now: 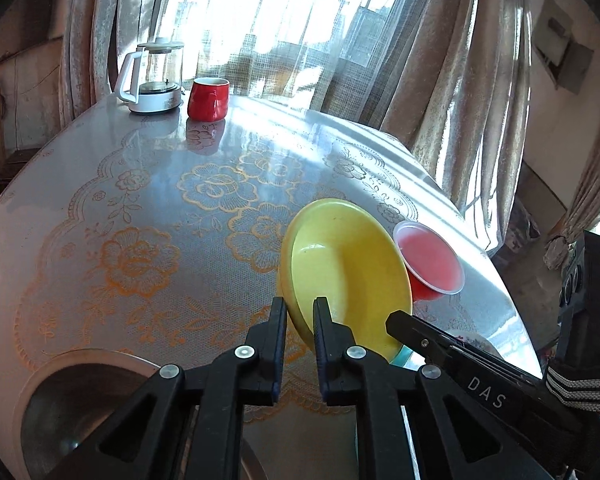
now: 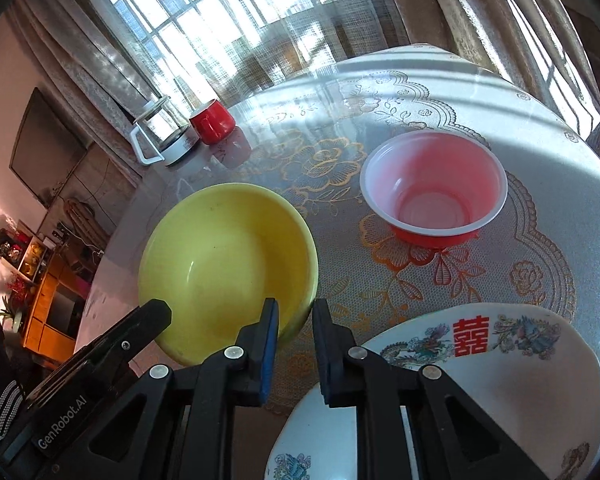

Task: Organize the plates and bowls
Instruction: 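Lift the yellow bowl with both tools and lower it into the steel basin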

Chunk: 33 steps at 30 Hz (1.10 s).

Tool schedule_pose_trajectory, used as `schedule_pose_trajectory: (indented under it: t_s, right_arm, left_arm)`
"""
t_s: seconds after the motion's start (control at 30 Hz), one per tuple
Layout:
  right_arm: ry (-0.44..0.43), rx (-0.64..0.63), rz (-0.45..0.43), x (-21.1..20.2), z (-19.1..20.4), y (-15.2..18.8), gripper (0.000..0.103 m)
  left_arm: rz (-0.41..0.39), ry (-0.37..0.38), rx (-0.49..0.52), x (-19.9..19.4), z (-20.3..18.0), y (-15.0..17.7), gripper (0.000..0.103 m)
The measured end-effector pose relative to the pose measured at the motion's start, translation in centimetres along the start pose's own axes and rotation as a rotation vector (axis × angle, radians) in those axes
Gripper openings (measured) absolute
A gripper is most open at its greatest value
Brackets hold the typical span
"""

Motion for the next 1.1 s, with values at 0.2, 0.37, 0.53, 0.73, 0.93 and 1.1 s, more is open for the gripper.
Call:
schedule_pose_trajectory:
  t_s: [0.2, 0.37, 0.53, 0.73, 0.93, 1.1]
  right_arm:
    - [-0.049, -0.027, -0.039, -2.4, 1.9, 1.2, 0.017]
    - [-0.074, -0.078, -0.073, -4.3, 3.6, 2.7, 0.017]
    - [-0.093, -0.124, -0.098, -5.5, 5.2, 4.1, 0.017]
    - [-0.126, -0.18, -0.112, -6.7, 7.5, 6.0, 0.017]
    - [-0.172, -0.228, -0.1, -7.1, 9.9, 7.7, 0.017]
    - [-0.197, -0.279, -0.08, -6.9, 11.7, 9.4, 0.017]
  left_arm:
    - [-0.059, -0.004, 0.024, -3.8, 0.1, 0.8, 0.013]
    - [-0.093, -0.011, 0.033, -6.6, 0.8, 1.9, 0.014]
    - [-0.108, -0.012, 0.014, -8.8, 1.8, 3.4, 0.014]
    - [-0.138, -0.01, -0.024, -11.5, 3.3, 4.8, 0.014]
    - [-0.154, -0.028, -0.061, -13.9, 5.3, 6.2, 0.014]
    - [-0.136, -0.053, -0.096, -14.8, 7.1, 8.1, 0.015]
Point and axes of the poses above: each gripper's, at about its wrist camera, not at the fingertips, and x roughly the way its jaws point, z to its left, y to its underside, the point moved 10 cm from there along x, roughly the way its jaws point, and after that the axes turned 12 degrees about y, right-handed, at the moved point
